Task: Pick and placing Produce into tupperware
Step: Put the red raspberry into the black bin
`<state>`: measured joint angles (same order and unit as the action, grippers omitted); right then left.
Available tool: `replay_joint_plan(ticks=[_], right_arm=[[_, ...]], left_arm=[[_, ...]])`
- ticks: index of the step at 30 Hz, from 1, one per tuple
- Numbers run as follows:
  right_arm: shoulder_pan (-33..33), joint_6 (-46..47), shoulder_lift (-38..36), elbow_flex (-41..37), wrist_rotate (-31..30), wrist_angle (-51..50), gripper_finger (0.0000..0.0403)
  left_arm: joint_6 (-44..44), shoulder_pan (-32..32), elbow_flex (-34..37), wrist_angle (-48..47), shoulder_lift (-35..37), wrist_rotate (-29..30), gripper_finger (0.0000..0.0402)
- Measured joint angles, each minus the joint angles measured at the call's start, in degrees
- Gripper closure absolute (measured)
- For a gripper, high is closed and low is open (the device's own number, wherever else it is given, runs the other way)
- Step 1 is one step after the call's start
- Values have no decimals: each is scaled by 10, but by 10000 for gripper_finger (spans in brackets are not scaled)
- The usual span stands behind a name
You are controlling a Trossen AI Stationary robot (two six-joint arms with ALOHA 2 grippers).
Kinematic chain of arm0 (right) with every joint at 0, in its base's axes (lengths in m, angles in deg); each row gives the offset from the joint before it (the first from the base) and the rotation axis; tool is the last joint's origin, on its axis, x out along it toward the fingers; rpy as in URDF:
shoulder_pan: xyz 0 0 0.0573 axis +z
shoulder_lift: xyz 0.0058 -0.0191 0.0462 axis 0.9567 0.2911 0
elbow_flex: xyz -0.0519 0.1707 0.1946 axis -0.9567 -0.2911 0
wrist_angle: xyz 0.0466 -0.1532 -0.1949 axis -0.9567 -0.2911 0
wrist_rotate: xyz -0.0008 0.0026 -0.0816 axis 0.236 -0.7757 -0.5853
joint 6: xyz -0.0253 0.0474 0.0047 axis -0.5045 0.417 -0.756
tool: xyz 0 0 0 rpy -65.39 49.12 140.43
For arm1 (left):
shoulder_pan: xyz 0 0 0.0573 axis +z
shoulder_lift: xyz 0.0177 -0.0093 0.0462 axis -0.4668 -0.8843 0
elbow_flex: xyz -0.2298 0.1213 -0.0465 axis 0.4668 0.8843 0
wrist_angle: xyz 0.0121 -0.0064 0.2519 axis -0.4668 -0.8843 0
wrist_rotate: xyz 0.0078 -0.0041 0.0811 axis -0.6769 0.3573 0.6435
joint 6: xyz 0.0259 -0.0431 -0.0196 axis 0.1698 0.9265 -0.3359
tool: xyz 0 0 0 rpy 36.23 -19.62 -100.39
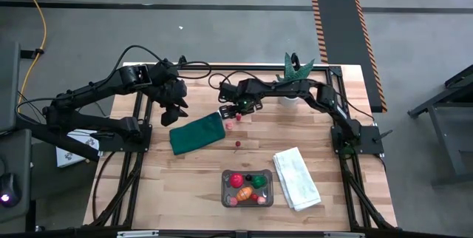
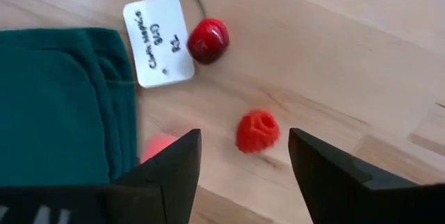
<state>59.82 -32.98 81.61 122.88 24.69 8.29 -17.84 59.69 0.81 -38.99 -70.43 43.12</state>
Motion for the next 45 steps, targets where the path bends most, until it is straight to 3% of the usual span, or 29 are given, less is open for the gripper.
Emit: replay_joint_plan(ticks=[21, 45], right_arm=[[1, 2, 33, 0, 31, 11, 199], [2, 0, 33, 0, 27, 16, 285]], left_arm=[[0, 0, 0, -10, 0, 6, 220], [0, 0, 0, -10, 0, 6, 220]])
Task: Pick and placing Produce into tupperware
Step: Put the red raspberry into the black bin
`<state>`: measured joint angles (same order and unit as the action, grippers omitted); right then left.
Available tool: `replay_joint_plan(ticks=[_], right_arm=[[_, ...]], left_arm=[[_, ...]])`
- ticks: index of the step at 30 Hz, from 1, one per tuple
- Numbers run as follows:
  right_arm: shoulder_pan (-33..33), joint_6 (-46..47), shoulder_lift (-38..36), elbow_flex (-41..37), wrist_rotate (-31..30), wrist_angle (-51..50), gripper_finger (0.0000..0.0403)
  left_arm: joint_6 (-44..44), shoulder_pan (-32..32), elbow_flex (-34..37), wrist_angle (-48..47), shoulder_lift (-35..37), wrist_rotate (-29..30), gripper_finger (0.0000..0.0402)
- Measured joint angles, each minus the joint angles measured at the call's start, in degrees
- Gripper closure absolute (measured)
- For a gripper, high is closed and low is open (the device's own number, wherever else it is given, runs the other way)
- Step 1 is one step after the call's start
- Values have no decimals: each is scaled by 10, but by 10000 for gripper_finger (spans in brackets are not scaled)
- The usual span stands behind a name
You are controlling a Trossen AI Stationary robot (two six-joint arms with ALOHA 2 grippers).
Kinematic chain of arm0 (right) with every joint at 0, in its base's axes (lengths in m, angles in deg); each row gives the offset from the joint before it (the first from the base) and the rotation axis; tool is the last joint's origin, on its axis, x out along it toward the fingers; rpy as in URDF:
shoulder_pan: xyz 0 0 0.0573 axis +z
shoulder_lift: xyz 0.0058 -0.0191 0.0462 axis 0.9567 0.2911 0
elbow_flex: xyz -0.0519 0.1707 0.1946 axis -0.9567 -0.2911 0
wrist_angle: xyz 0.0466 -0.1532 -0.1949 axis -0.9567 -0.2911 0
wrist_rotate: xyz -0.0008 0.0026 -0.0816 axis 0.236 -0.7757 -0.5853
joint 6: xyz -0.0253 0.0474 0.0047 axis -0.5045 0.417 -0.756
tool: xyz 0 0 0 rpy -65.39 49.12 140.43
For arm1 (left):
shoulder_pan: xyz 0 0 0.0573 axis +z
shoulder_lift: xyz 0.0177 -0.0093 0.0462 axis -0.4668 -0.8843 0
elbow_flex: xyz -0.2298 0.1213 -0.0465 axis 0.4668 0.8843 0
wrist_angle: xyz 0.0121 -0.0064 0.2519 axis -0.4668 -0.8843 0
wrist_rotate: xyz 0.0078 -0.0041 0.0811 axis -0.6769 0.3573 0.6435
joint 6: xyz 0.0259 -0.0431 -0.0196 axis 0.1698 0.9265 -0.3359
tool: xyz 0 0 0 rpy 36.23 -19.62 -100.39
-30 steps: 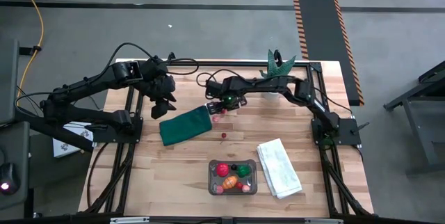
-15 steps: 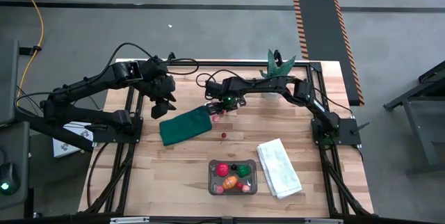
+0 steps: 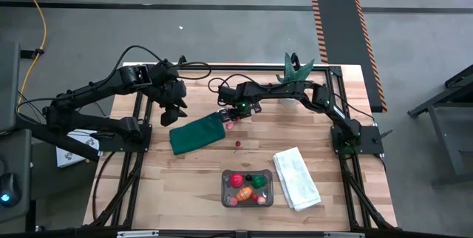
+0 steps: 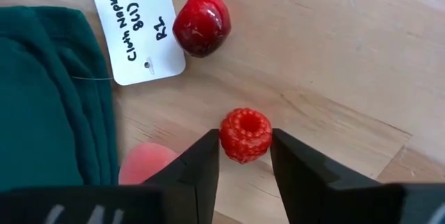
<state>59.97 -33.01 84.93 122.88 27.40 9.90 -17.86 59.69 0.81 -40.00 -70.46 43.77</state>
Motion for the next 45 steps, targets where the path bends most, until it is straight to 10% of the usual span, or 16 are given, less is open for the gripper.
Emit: replay_joint_plan(ticks=[45], right_arm=[[60, -44, -99, 12, 115, -35, 325]], left_arm=[[-16, 0, 0, -1, 0, 5, 220]])
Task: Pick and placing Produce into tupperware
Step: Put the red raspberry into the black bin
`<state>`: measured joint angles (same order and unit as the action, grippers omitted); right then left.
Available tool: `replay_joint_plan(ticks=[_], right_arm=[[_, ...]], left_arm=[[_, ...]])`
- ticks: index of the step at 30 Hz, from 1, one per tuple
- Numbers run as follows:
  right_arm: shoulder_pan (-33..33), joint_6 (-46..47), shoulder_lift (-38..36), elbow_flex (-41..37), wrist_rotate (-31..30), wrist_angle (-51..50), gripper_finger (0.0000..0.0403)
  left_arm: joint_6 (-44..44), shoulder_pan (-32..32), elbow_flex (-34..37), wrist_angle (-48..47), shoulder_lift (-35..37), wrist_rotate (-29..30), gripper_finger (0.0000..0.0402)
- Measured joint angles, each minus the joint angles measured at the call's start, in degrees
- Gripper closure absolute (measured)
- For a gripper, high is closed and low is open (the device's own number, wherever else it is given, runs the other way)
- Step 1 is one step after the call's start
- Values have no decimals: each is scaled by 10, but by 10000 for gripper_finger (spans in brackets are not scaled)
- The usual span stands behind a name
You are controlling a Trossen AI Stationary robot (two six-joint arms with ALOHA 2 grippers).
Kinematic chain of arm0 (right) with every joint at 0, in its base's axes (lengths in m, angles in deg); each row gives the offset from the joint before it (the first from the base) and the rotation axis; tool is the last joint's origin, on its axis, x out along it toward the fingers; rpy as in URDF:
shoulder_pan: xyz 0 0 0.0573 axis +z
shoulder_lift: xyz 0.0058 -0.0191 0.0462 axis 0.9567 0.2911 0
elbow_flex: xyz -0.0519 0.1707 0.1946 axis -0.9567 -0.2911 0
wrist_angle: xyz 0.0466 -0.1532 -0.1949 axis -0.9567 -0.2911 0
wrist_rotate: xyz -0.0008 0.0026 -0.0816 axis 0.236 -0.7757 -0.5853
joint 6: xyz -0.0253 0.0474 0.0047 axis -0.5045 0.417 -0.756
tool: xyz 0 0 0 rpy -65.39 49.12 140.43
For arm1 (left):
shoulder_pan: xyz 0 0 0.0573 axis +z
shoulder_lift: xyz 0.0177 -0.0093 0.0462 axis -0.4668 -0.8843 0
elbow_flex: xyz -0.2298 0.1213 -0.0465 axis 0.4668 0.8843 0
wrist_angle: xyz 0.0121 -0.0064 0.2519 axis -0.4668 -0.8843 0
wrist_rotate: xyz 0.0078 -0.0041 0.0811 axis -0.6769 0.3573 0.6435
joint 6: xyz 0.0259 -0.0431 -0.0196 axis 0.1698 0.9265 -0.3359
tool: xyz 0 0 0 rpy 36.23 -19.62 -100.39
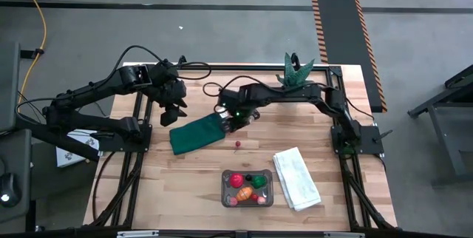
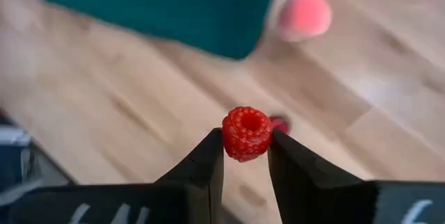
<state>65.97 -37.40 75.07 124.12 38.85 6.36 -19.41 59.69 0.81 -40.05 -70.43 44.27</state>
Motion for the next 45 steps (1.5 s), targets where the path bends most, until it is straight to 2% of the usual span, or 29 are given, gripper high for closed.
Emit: replay_joint_plan(ticks=[14, 23, 38, 45], right_arm=[[87, -31, -9, 109, -3, -49, 325], [157, 27, -9, 134, -8, -55, 325], [244, 151, -9, 186, -117, -56, 325], [269, 152, -8, 247, -169, -77, 325]], left_arm=[[-2, 0, 0, 0, 0, 13, 220], [-2, 0, 0, 0, 0, 13, 220], [-4, 0, 0, 0, 0, 14, 220], [2, 0, 0, 1, 0, 14, 220]])
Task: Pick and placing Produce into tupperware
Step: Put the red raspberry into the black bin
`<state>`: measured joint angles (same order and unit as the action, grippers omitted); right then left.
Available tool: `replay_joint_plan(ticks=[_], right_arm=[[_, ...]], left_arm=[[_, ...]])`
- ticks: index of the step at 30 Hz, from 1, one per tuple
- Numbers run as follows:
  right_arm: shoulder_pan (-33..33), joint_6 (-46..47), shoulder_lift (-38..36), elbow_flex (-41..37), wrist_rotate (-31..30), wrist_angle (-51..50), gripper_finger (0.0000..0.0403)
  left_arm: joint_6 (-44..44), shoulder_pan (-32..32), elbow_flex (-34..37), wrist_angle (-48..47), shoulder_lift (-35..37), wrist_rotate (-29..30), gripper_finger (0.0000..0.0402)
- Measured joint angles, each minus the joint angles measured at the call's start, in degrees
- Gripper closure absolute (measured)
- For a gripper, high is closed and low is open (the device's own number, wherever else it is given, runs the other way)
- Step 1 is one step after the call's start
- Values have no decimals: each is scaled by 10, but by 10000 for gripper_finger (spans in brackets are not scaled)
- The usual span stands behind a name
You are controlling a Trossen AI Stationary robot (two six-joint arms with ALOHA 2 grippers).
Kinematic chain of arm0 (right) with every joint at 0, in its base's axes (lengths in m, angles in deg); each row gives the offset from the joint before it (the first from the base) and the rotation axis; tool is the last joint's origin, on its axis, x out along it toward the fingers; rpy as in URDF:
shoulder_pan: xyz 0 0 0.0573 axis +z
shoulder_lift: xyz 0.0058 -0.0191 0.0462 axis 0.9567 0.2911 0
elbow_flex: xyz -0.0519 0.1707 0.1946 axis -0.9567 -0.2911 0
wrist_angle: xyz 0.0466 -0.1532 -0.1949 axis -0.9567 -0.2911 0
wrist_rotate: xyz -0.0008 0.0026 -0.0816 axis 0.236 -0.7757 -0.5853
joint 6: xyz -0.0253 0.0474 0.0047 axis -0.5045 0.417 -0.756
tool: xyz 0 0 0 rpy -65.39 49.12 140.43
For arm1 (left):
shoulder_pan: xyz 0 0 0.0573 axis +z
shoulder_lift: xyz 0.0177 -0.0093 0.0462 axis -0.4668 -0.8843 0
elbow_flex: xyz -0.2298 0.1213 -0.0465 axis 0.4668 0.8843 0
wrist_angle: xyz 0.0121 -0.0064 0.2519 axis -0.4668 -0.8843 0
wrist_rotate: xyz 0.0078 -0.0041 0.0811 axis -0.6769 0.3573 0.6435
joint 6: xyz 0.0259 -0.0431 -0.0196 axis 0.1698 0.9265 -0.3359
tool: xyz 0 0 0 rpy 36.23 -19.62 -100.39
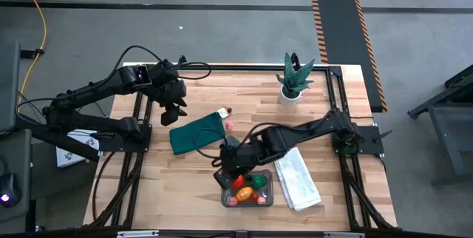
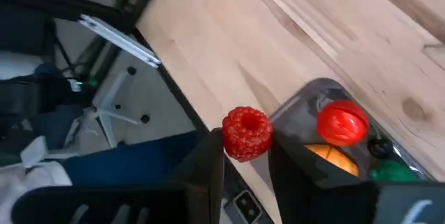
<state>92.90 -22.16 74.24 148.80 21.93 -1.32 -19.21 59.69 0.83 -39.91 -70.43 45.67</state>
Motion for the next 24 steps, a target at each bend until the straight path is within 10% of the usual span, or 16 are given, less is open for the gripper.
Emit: replay_joint_plan(ticks=[24], right_arm=[[110, -154, -21, 21, -118, -202, 324]], left_arm=[[121, 0, 0, 20, 0, -1, 220]])
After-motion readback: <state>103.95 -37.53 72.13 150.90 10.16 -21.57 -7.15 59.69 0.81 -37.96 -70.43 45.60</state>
